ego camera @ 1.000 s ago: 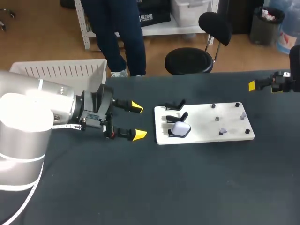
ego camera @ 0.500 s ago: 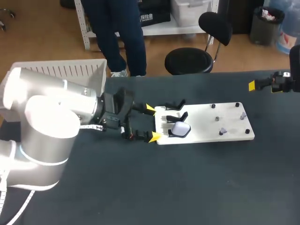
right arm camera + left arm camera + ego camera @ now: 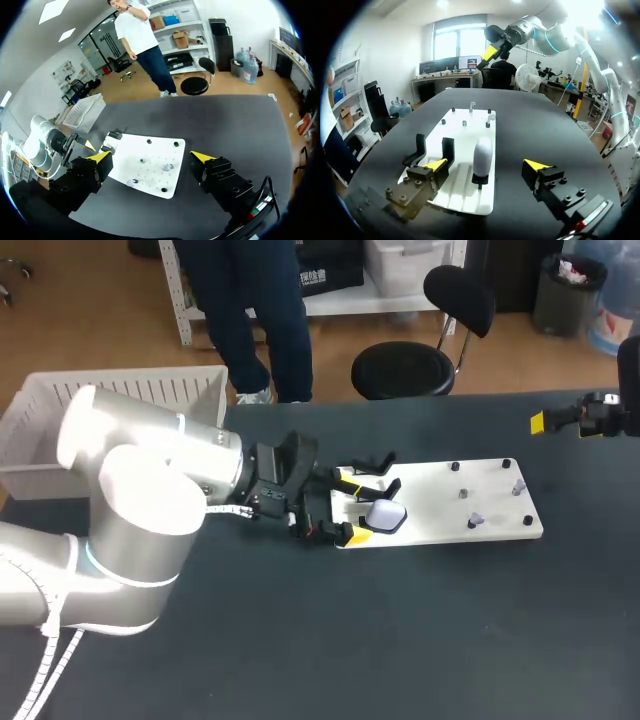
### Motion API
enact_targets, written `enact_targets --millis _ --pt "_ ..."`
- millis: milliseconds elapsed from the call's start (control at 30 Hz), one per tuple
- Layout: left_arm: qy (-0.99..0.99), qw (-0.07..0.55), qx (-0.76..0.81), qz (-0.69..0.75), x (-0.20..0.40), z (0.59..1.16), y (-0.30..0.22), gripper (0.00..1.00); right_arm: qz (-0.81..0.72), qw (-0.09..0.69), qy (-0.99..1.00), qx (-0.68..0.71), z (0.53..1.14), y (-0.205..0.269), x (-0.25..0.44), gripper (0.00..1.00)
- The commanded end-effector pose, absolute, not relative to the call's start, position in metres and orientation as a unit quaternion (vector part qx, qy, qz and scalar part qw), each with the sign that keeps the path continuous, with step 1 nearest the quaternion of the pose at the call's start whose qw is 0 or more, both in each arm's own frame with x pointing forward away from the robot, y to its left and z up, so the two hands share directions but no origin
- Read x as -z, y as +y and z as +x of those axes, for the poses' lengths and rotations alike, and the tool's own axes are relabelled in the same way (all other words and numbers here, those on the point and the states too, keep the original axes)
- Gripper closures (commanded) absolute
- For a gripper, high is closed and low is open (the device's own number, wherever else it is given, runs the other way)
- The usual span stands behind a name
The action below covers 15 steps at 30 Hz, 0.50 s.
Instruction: Pick up each earbud case from the left stands, insert the matching earbuds, close the lid, and place the case in the box.
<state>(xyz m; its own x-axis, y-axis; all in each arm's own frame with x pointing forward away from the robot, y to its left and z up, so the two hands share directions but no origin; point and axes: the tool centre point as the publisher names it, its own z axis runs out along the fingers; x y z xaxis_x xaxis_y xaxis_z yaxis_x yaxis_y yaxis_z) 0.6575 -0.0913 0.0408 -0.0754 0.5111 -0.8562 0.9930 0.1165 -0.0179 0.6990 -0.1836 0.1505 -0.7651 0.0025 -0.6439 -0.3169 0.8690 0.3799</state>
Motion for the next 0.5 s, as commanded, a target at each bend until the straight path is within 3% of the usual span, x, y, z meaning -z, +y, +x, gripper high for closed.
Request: enact_targets --millis 33,233,500 --pt "0.656 0.362 0.335 0.572 -0.039 0.659 -0.099 0.07 -0.087 0.332 0.908 -0.241 0.699 -0.184 -0.150 0.00" --pt "0.654 0.355 0.346 0.571 -0.034 0.658 -0.108 0.07 -0.087 0.332 0.908 -0.241 0.699 -0.184 -0.150 0.00" --pt "0.655 0.355 0.349 0.568 -0.025 0.660 -0.115 0.19 -0.087 0.332 0.908 -0.241 0.699 -0.184 -0.150 0.00"
